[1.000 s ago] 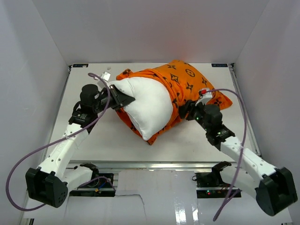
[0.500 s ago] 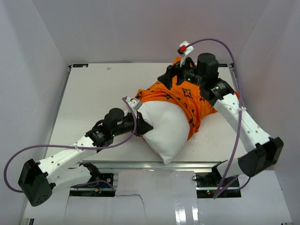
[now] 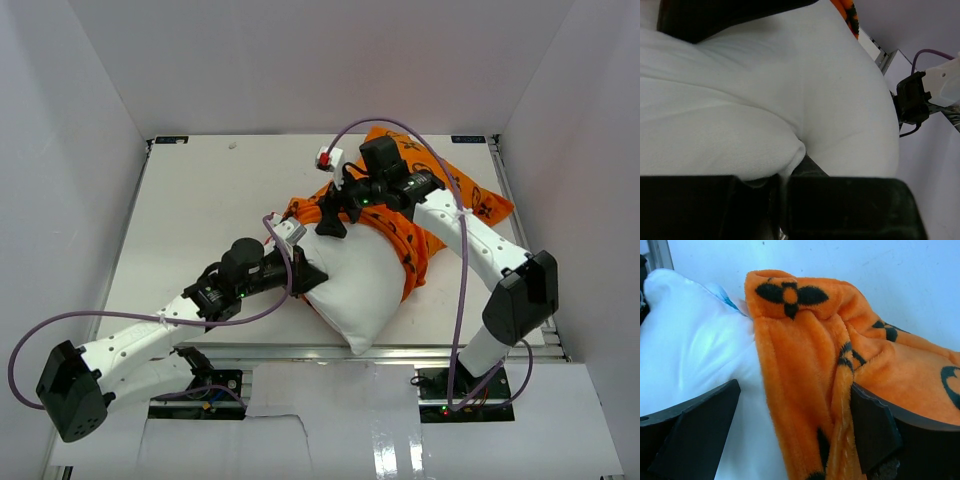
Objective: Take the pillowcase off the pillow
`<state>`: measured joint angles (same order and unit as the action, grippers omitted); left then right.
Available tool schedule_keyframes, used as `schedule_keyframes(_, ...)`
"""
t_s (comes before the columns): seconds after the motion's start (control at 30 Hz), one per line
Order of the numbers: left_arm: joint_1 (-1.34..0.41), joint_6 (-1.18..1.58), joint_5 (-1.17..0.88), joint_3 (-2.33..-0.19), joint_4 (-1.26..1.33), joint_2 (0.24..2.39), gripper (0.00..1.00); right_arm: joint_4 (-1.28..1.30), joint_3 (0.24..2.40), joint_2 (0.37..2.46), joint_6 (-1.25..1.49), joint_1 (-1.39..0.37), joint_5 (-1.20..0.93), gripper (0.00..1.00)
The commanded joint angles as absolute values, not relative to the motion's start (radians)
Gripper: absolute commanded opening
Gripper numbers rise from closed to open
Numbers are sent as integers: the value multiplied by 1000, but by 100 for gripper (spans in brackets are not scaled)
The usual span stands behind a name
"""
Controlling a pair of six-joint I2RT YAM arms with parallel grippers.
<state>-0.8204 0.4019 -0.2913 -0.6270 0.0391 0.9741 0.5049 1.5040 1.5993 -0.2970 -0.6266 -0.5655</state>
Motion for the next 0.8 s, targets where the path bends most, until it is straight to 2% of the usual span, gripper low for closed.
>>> schedule_keyframes(0.0,-836,368,-336,-634,140,948,0,568,1552,1689,-342,-670,-531,91)
schedule_keyframes(0.07,-838,365,-336,-634,138,934,0,566,1554,1715,-322,-670,-462,86)
schedule_keyframes(0.17,-838,370,-330,-637,133,916,0,555,1584,1772,-292,-669,-381,62)
schedule_keyframes(0.2,-839,370,-328,-637,132,913,0,551,1598,1802,-279,-667,-374,50)
schedule_keyframes(0.3,-842,374,-328,-635,130,908,0,551,1683,1883,-230,-658,-385,37)
schedule_keyframes(0.4,-851,377,-316,-627,129,902,0,545,1747,1940,-187,-637,-432,31)
schedule_keyframes(0.47,-854,377,-307,-621,126,896,0,543,1773,1963,-152,-606,-495,31)
schedule_keyframes(0.57,-862,377,-304,-615,123,885,0,512,1743,1964,-132,-551,-699,69)
schedule_keyframes(0.6,-862,383,-301,-614,121,884,0,493,1729,1960,-115,-542,-742,71)
schedule_keyframes(0.7,-867,383,-287,-609,123,897,0,465,1703,1951,-109,-531,-781,71)
schedule_keyframes(0.73,-867,385,-281,-606,121,900,0,465,1700,1950,-106,-529,-779,67)
schedule_keyframes(0.77,-868,384,-275,-604,123,905,0,466,1701,1950,-107,-531,-776,54)
